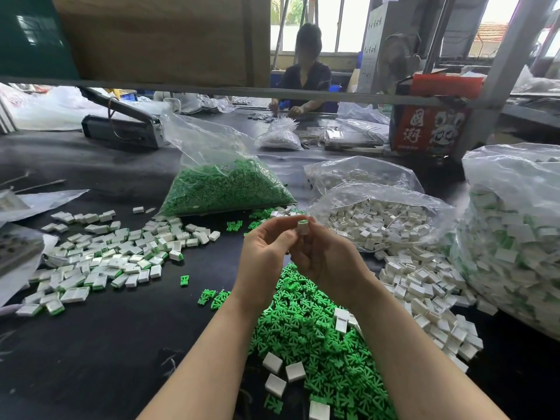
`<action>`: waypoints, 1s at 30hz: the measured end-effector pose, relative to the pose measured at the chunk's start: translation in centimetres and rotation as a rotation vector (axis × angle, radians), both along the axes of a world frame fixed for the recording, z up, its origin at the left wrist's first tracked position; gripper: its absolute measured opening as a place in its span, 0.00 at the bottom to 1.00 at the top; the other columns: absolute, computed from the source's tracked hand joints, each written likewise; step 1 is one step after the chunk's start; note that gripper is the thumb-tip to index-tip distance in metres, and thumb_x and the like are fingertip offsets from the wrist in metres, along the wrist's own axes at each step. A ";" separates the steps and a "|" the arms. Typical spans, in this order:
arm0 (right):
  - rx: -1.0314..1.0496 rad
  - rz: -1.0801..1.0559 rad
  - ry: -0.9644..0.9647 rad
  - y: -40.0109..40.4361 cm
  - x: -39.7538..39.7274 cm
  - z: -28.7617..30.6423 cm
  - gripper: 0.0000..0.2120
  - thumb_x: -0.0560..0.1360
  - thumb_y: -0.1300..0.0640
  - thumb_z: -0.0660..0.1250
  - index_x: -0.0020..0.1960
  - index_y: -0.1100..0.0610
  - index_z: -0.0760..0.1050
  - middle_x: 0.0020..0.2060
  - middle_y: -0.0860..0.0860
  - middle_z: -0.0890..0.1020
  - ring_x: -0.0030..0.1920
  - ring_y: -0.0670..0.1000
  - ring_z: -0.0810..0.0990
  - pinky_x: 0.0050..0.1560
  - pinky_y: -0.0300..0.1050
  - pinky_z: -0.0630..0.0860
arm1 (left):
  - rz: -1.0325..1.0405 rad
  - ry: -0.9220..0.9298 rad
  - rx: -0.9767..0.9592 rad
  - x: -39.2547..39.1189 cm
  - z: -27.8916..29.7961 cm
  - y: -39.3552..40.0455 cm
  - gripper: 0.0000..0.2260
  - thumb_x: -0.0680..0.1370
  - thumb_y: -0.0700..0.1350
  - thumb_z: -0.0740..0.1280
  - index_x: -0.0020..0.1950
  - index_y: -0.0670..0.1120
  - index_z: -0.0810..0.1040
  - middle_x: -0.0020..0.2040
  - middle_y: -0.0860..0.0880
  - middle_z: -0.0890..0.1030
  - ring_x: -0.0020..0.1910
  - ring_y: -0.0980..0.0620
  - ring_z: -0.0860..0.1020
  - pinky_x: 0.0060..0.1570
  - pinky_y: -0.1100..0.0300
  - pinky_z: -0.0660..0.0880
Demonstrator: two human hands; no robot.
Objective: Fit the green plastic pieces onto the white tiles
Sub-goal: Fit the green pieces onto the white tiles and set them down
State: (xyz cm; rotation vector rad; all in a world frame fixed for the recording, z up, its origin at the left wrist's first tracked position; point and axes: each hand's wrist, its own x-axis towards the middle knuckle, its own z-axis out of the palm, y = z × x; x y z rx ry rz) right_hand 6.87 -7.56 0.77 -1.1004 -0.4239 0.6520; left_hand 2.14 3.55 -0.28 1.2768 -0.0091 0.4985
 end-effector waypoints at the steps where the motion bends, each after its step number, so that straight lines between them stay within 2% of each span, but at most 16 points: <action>1: -0.009 -0.004 -0.006 0.0 0.0 0.1 0.16 0.83 0.48 0.53 0.47 0.57 0.72 0.30 0.48 0.74 0.29 0.45 0.70 0.33 0.38 0.62 | -0.002 -0.005 0.013 0.0 0.0 0.0 0.12 0.74 0.39 0.64 0.53 0.42 0.83 0.52 0.40 0.84 0.55 0.43 0.82 0.55 0.55 0.78; 5: -0.062 -0.035 -0.058 -0.1 -0.1 0.2 0.17 0.83 0.47 0.53 0.44 0.56 0.71 0.31 0.49 0.72 0.29 0.45 0.68 0.33 0.39 0.60 | -0.010 -0.032 0.019 -0.1 -0.2 0.1 0.11 0.77 0.33 0.64 0.51 0.44 0.84 0.47 0.44 0.85 0.43 0.53 0.82 0.46 0.62 0.78; 9: -0.307 -0.089 -0.238 -0.4 0.1 0.0 0.22 0.83 0.44 0.54 0.39 0.57 0.73 0.29 0.50 0.71 0.27 0.46 0.67 0.30 0.39 0.60 | 0.013 0.073 -0.040 0.3 -0.5 0.4 0.07 0.79 0.35 0.65 0.52 0.41 0.82 0.45 0.44 0.85 0.42 0.51 0.82 0.44 0.61 0.79; 11: -0.459 -0.119 -0.323 -1.0 0.5 0.0 0.22 0.83 0.46 0.54 0.36 0.57 0.72 0.26 0.49 0.72 0.25 0.44 0.68 0.27 0.36 0.64 | 0.063 0.209 -0.164 0.6 -0.6 0.6 0.04 0.79 0.38 0.66 0.51 0.42 0.80 0.42 0.45 0.86 0.39 0.51 0.84 0.40 0.59 0.80; 13: -0.606 -0.171 -0.387 -1.7 1.2 -0.1 0.20 0.83 0.48 0.57 0.38 0.59 0.74 0.28 0.49 0.74 0.26 0.44 0.70 0.28 0.34 0.68 | 0.137 0.351 -0.370 0.8 -0.7 1.3 0.03 0.78 0.38 0.67 0.49 0.41 0.80 0.39 0.45 0.85 0.35 0.52 0.84 0.35 0.60 0.80; 15: -0.751 -0.237 -0.455 -2.5 2.0 -0.4 0.17 0.82 0.50 0.60 0.44 0.62 0.78 0.33 0.53 0.79 0.30 0.47 0.72 0.35 0.39 0.73 | 0.177 0.403 -0.595 1.0 -0.8 2.6 0.03 0.78 0.37 0.67 0.47 0.38 0.79 0.34 0.45 0.84 0.31 0.53 0.83 0.29 0.62 0.79; 17: -0.902 -0.294 -0.557 -3.3 2.6 -0.6 0.15 0.81 0.50 0.63 0.46 0.61 0.79 0.37 0.56 0.81 0.34 0.51 0.75 0.40 0.48 0.75 | 0.201 0.403 -0.733 1.0 -0.8 4.1 0.05 0.81 0.37 0.63 0.47 0.38 0.77 0.31 0.46 0.83 0.29 0.55 0.83 0.31 0.63 0.80; 18: -0.989 -0.309 -0.618 -3.7 2.9 -0.6 0.14 0.80 0.49 0.64 0.46 0.60 0.79 0.38 0.56 0.82 0.35 0.52 0.77 0.42 0.50 0.77 | 0.210 0.396 -0.774 0.9 -0.9 4.9 0.07 0.82 0.37 0.60 0.51 0.37 0.77 0.32 0.46 0.84 0.33 0.55 0.84 0.37 0.63 0.81; 19: -1.086 -0.321 -0.680 -4.1 3.1 -0.7 0.13 0.79 0.49 0.65 0.46 0.59 0.79 0.39 0.55 0.83 0.37 0.53 0.80 0.44 0.51 0.79 | 0.219 0.385 -0.802 0.8 -0.9 5.5 0.09 0.83 0.37 0.56 0.58 0.37 0.75 0.38 0.45 0.84 0.42 0.54 0.85 0.47 0.62 0.80; 21: -1.275 -0.354 -0.791 -4.5 3.5 -0.9 0.09 0.78 0.51 0.66 0.47 0.56 0.79 0.40 0.52 0.83 0.41 0.52 0.81 0.46 0.51 0.81 | 0.262 0.371 -0.825 0.4 -1.0 6.9 0.15 0.85 0.37 0.51 0.69 0.36 0.68 0.59 0.43 0.80 0.63 0.50 0.77 0.63 0.57 0.72; 22: -1.340 -0.381 -0.831 -4.6 3.6 -1.0 0.07 0.78 0.52 0.65 0.48 0.54 0.79 0.41 0.51 0.83 0.41 0.52 0.82 0.45 0.51 0.82 | 0.285 0.354 -0.828 0.2 -1.0 7.4 0.16 0.85 0.37 0.51 0.71 0.36 0.67 0.66 0.43 0.76 0.68 0.49 0.73 0.67 0.56 0.69; 25: -1.400 -0.458 -0.906 -4.7 3.7 -1.4 0.07 0.77 0.57 0.64 0.49 0.47 0.79 0.45 0.48 0.84 0.43 0.50 0.81 0.45 0.49 0.82 | 0.346 0.249 -0.861 -0.2 -0.8 8.7 0.17 0.84 0.38 0.53 0.72 0.36 0.66 0.71 0.44 0.71 0.69 0.51 0.72 0.70 0.57 0.65; 28: -1.413 -0.419 -0.967 -4.8 3.9 -1.8 0.17 0.76 0.61 0.63 0.56 0.42 0.79 0.53 0.47 0.83 0.53 0.50 0.80 0.53 0.51 0.80 | 0.386 0.128 -0.886 -0.4 -0.7 9.4 0.19 0.84 0.39 0.54 0.75 0.37 0.62 0.75 0.45 0.66 0.57 0.56 0.76 0.72 0.57 0.62; 29: -1.426 -0.373 -0.988 -4.8 4.0 -2.0 0.19 0.75 0.62 0.64 0.58 0.41 0.79 0.56 0.47 0.82 0.56 0.51 0.78 0.56 0.51 0.79 | 0.383 0.111 -0.889 -0.4 -0.7 9.4 0.19 0.84 0.40 0.54 0.75 0.37 0.61 0.76 0.45 0.63 0.58 0.56 0.75 0.73 0.57 0.62; 30: -1.434 -0.328 -1.000 -4.9 4.1 -2.1 0.20 0.75 0.62 0.64 0.59 0.40 0.78 0.58 0.47 0.81 0.58 0.51 0.77 0.59 0.52 0.77 | 0.379 0.106 -0.886 -0.4 -0.7 9.5 0.19 0.84 0.40 0.54 0.76 0.38 0.61 0.77 0.45 0.62 0.64 0.54 0.74 0.73 0.56 0.61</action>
